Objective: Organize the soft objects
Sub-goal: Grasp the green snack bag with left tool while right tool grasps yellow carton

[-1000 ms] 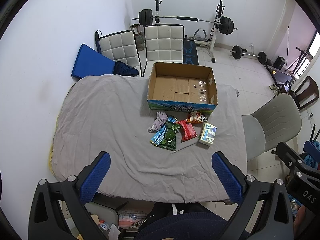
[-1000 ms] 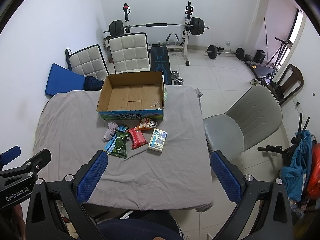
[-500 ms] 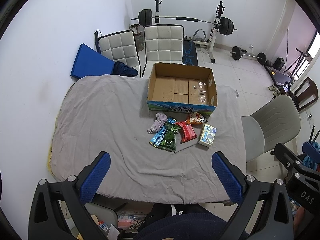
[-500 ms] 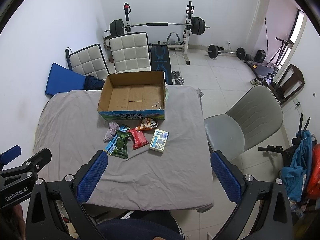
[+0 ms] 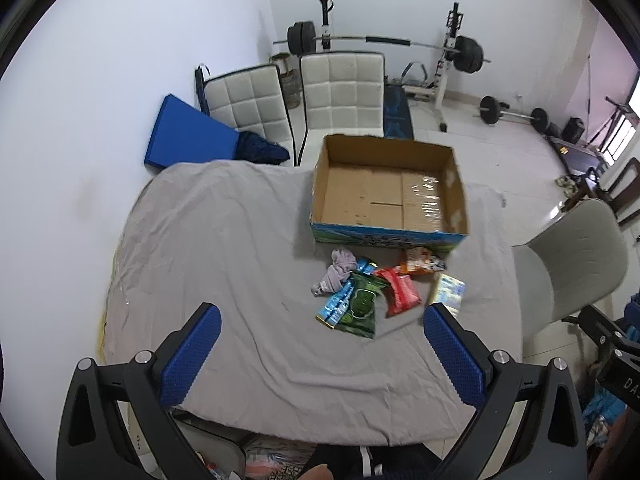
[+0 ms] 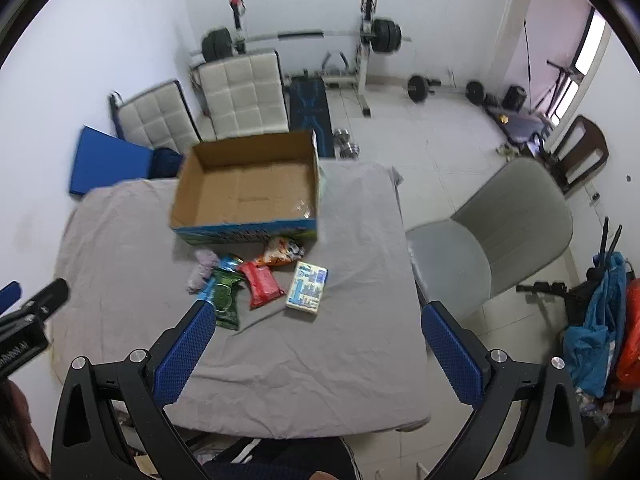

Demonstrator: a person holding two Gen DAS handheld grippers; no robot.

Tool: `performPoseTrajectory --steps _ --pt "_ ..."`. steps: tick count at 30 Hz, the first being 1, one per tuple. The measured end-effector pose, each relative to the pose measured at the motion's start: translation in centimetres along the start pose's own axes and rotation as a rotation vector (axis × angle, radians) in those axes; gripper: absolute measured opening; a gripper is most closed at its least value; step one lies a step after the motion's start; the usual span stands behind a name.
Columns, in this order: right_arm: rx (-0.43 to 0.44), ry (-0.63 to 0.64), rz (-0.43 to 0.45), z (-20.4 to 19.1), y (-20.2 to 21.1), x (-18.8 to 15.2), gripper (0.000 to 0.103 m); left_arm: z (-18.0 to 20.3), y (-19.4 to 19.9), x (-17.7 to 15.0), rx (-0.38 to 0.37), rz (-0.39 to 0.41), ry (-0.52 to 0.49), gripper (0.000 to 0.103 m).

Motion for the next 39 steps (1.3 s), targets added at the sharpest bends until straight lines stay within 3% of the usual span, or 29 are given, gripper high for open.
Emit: performPoseTrajectory --steps 7,13,20,26,28,31,33,35,39 --pt "0.032 -0.009 -0.152 -0.5 -13.6 0.7 0.103 1.0 -12.3 -0.1 -0.013 -0.182 -0.021 0.101" --pt "0.070 -0.038 -0.341 -1.4 -27.1 -0.6 0.103 3.6 -23.9 -2.3 -0.063 -0.357 -0.054 0.080" --pt "0.031 -0.079 -0.497 -1.8 -37.2 -2.2 0.103 6.0 -32.4 -5.2 -0.087 -0.518 -0.107 0.070" --pt "0.039 -0.114 -0.581 -2.1 -41.2 -3.4 0.099 7.7 -35.8 -5.9 -0.101 -0.574 -0.113 0.070" --pt "0.035 -0.118 -0.596 -2.3 -41.9 -3.6 0.095 7.8 -36.7 -6.1 -0.100 -0.600 -0.104 0.055" --pt "0.041 -0.131 -0.625 -2.5 -43.1 -4.2 0.089 7.9 -37.7 -6.6 -0.107 -0.622 -0.097 0.043" --pt "0.038 -0.126 -0.644 -2.7 -44.0 -4.6 0.081 8.0 -38.1 -6.8 -0.102 -0.613 -0.103 0.041" --pt "0.026 -0.113 -0.665 -3.0 -44.7 -5.2 0.067 7.8 -38.3 -7.0 -0.102 -0.599 -0.102 0.040" --pt "0.016 -0.075 -0.665 -3.6 -46.2 -6.3 0.066 7.5 -38.5 -7.7 -0.100 -0.571 -0.090 0.037"
Point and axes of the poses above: each gripper's, at about its wrist camera, not at the fingertips, and y roughly against the way its jaws point, z to its right, x to its top, the point moved 4 cm from there along -y, roughly the way its jaws point
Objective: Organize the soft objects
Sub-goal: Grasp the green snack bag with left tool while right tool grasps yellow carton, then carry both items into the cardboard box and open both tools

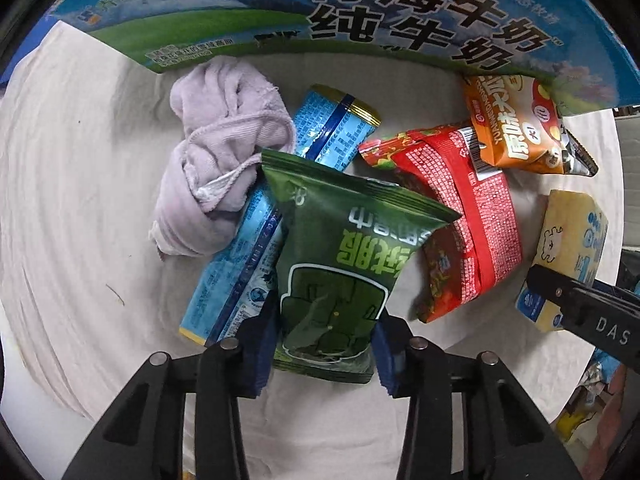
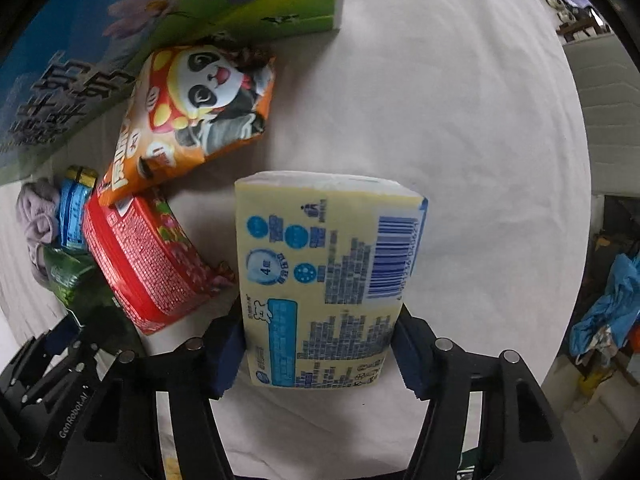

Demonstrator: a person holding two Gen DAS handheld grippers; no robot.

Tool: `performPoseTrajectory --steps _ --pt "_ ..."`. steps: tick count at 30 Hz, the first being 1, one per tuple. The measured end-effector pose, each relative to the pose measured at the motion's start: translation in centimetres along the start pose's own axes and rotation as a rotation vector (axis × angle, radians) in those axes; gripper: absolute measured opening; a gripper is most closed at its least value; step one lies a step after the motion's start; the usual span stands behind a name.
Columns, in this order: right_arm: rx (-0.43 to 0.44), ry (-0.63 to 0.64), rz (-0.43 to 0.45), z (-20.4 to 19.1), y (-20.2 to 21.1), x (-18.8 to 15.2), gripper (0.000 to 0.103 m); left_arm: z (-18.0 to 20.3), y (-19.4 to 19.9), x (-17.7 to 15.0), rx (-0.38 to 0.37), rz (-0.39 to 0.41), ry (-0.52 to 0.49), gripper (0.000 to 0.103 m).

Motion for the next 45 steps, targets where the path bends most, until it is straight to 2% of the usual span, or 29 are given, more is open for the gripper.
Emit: performPoseTrajectory --steps 8,10,15,21,27,32,36,40,45 --pt "-0.010 0.072 0.048 -0.3 1.6 -2.3 0.065 0.2 4.5 -3.3 0.014 0.082 0.031 0.035" --pt "-0.007 0.094 0.062 -2.3 1.4 -2.8 0.065 0.0 5.6 -4.2 0.014 0.106 0.041 0.035" --pt "0.018 0.150 0.092 -3.6 2.3 -4.9 0.065 -0.1 9.9 -6.9 0.003 0.157 0.076 0.035" --pt "0.053 0.217 0.128 -5.1 3.8 -7.2 0.065 0.5 12.4 -8.3 -0.010 0.202 0.103 0.035" --pt "0.113 0.268 0.178 -5.1 6.4 -8.2 0.065 1.1 16.6 -9.3 -0.034 0.276 0.121 0.035" --pt "0.166 0.292 0.243 -4.9 11.2 -6.6 0.065 1.6 22.1 -7.8 -0.063 0.381 0.110 0.035" --pt "0.204 0.286 0.293 -4.8 15.2 -4.2 0.065 1.4 26.5 -4.9 -0.100 0.419 0.076 0.035" --pt "0.181 0.272 0.359 -5.7 18.2 -0.5 0.065 1.0 28.0 0.4 -0.114 0.434 0.049 0.035" --pt "0.146 0.219 0.398 -7.2 19.8 5.7 0.065 -0.6 27.0 8.4 -0.190 0.365 0.048 0.035"
Point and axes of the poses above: each gripper's, at about its wrist camera, not at the fingertips, and y roughly against the way its jaws point, z to its right, x to its top, the point moved 4 cm from there along -y, roughly the way its jaws point
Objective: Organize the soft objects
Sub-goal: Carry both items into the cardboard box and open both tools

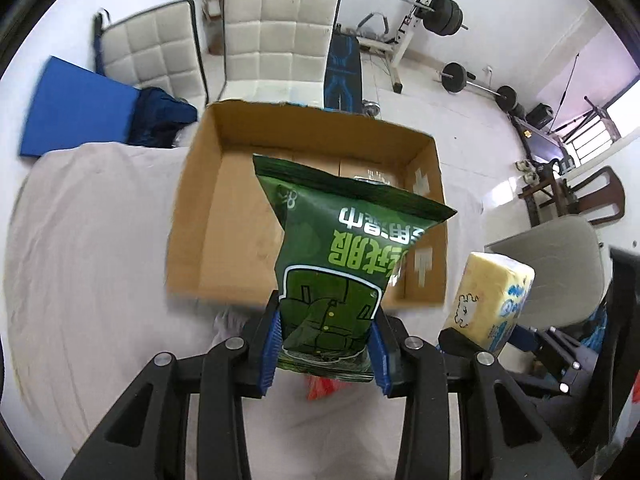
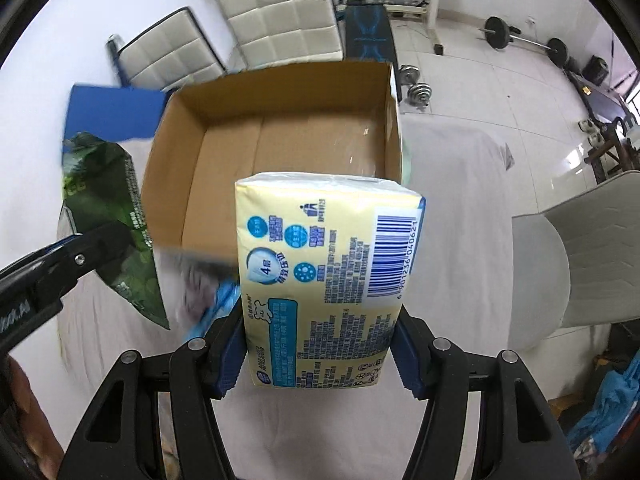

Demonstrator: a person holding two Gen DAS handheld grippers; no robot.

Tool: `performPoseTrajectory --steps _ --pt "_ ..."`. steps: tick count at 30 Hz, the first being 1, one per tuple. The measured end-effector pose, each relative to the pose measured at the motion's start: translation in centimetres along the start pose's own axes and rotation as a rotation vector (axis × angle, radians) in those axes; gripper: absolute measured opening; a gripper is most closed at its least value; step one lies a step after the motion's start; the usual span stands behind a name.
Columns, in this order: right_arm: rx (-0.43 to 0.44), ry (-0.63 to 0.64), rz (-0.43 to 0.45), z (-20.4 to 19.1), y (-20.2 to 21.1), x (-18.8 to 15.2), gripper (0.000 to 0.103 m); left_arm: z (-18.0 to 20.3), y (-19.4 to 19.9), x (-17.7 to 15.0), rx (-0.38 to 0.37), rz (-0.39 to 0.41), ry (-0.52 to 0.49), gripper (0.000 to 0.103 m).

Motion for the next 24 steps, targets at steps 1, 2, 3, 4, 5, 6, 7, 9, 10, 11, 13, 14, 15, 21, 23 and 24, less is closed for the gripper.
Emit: performPoseTrajectory --steps 1,2,3,4,5,6,7,9,10,11,13,14,15,21,23,24 --pt "-0.007 -0.003 -0.001 0.1 -0.6 1.2 0.065 -0.3 -0.9 1.4 -0.008 -0.017 0.002 0.035" --pt "-0.018 -0.002 -0.006 0.0 -1.5 2.5 0.065 -0.6 -2.1 2.7 -0.016 -0.038 0.003 0.035" --pt "-0.026 -0.007 -0.007 0.0 -2.3 3.7 0.065 -0.9 -3.5 4.1 -0.024 -0.058 0.011 0.035" --pt "-0.030 -0.009 -0.011 0.3 -2.4 4.6 0.065 -1.0 -4.9 5.2 -0.030 -0.086 0.007 0.035" --pt "-0.030 -0.008 -0.025 0.2 -3.7 5.9 0.065 -1.3 -6.3 6.1 -0.037 -0.115 0.005 0.035" --pt "-0.027 -0.014 -0.030 0.0 -4.5 7.0 0.065 -1.7 -8.1 7.4 -0.043 -0.147 0.011 0.035" --pt "-0.022 -0.013 -0.038 -0.2 -5.4 8.0 0.065 -1.7 -9.2 7.8 -0.048 -0.169 0.008 0.035" --pt "-0.010 -0.006 -0.057 -0.4 -7.4 9.8 0.065 -1.9 -11.5 9.0 -0.061 -0.218 0.016 0.035" --pt "-0.011 0.000 -0.066 -0.4 -8.4 10.6 0.065 -1.8 -12.9 9.6 -0.074 -0.249 0.014 0.035" --pt "-0.017 0.019 -0.084 -0.6 -9.8 11.5 0.065 -1.9 -13.8 10.1 -0.083 -0.272 0.021 0.035" --pt "-0.036 0.036 -0.094 -0.7 -11.6 12.3 0.065 -1.9 -15.8 10.8 -0.114 -0.325 0.027 0.035" --pt "-0.049 0.049 -0.102 -0.5 -12.3 12.4 0.065 -1.9 -16.5 11.1 -0.119 -0.344 0.036 0.035" --pt "-0.063 0.059 -0.110 -0.5 -13.3 12.8 0.065 -2.1 -17.2 11.4 -0.123 -0.357 0.042 0.035" --pt "-0.097 0.068 -0.164 -0.6 -16.6 14.4 0.065 -2.0 -19.6 11.8 -0.115 -0.423 0.028 0.035" --pt "-0.107 0.075 -0.172 -0.7 -17.3 14.8 0.065 -1.9 -20.0 11.8 -0.104 -0.438 0.015 0.035" --pt "-0.109 0.076 -0.177 -1.0 -17.4 14.8 0.065 -1.9 -20.2 11.9 -0.101 -0.448 0.006 0.036"
Point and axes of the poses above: each gripper's, at about its wrist camera, not at the fingertips, and y roughly against the way its jaws point, z to its right, x to its top, the point moved 4 cm from there along -y, roughly the way its jaws point
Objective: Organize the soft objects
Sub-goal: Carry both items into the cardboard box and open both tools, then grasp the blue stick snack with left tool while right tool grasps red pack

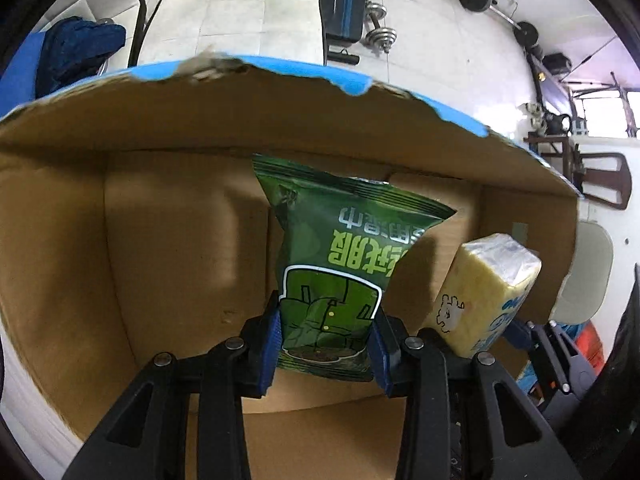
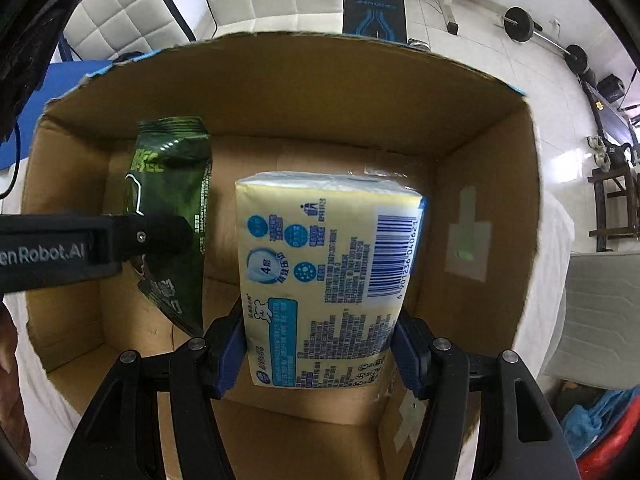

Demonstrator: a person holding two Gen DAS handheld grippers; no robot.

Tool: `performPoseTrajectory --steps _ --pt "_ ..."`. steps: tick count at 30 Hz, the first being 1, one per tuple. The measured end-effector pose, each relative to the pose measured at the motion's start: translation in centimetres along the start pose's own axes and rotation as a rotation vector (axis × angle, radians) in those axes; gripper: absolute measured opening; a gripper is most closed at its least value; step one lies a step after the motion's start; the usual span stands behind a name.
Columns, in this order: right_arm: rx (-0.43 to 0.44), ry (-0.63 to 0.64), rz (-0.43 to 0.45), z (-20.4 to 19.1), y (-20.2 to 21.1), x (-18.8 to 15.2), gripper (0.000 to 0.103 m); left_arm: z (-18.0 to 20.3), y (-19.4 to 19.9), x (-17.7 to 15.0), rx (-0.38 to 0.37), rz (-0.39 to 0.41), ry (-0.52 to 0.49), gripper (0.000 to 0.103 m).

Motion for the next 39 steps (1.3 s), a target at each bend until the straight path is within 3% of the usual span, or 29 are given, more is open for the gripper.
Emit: performPoseTrajectory --steps 4,5,7,10,17,20,26,39 --pt "-0.010 0.006 -0.028 -0.5 -1.2 0.7 0.067 0.2 -0.1 0.3 -0.002 -0.024 0.011 0.036" --pt "-0.016 0.008 -0.039 -0.6 -1.4 0.9 0.076 0.1 -0.1 0.4 0.008 -0.024 0.015 0.037" --pt "-0.018 0.013 -0.043 -0.9 -1.5 1.1 0.084 0.2 0.2 0.3 0.005 -0.027 0.017 0.049" --pt "-0.024 0.016 -0.039 -1.1 -1.2 1.0 0.088 0.1 1.3 0.0 0.038 0.016 -0.001 0.061" --pt "-0.024 -0.019 -0.029 -1.0 0.7 -0.9 0.089 -0.6 4.4 -2.2 0.074 0.091 -0.023 0.073" --pt "-0.007 -0.037 -0.018 -1.3 1.6 -2.4 0.102 -1.4 5.9 -3.5 0.092 0.142 -0.017 0.082" --pt "0.006 -0.069 0.037 -2.2 3.8 -4.6 0.103 -2.3 8.0 -7.4 0.191 0.238 -0.021 0.102" --pt "-0.029 -0.053 0.216 -4.2 9.8 -11.0 0.103 0.0 12.5 -16.5 0.263 0.471 -0.080 0.102"
Point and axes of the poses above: each gripper's, at about its wrist camera, not at the fingertips, and y roughly against the way its jaws point, z to its right, x to its top, the point moved 4 cm from there along -y, roughly the way its jaws point
